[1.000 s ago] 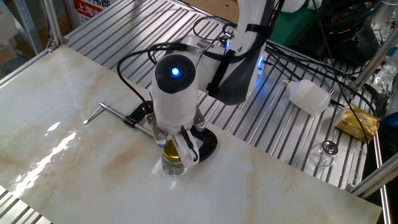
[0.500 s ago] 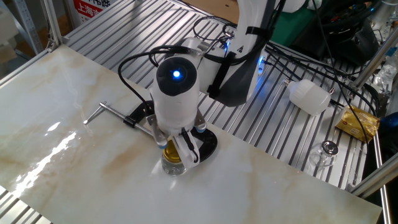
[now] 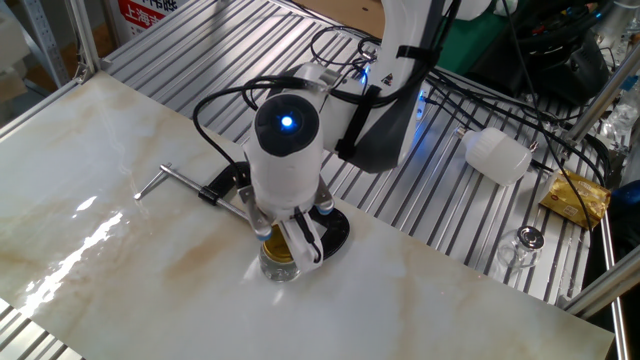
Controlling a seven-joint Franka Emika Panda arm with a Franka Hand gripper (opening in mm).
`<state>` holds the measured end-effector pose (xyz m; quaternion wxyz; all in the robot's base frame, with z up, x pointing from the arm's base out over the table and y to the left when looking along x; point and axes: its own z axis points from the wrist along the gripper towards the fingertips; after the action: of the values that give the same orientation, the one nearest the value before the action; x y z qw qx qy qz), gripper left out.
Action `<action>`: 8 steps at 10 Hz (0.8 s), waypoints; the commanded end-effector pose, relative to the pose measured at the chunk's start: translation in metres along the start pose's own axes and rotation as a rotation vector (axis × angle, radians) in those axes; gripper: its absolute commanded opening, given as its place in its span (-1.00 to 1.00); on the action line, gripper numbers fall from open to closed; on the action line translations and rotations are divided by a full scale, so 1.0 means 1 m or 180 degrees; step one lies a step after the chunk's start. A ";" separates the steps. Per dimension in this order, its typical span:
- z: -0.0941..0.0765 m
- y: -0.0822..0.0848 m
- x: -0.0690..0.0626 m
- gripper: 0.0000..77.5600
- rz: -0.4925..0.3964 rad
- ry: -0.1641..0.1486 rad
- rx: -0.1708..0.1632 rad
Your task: Screw the lid onto the jar
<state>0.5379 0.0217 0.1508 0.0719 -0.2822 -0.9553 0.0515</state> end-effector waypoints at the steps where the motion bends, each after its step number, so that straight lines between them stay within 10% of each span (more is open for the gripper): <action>1: 0.000 0.001 -0.002 0.99 -0.0037 -0.0017 0.0008; 8: -0.016 0.008 -0.014 0.99 -0.0085 -0.0019 -0.0142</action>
<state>0.5547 0.0213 0.1629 0.0662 -0.2720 -0.9595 0.0319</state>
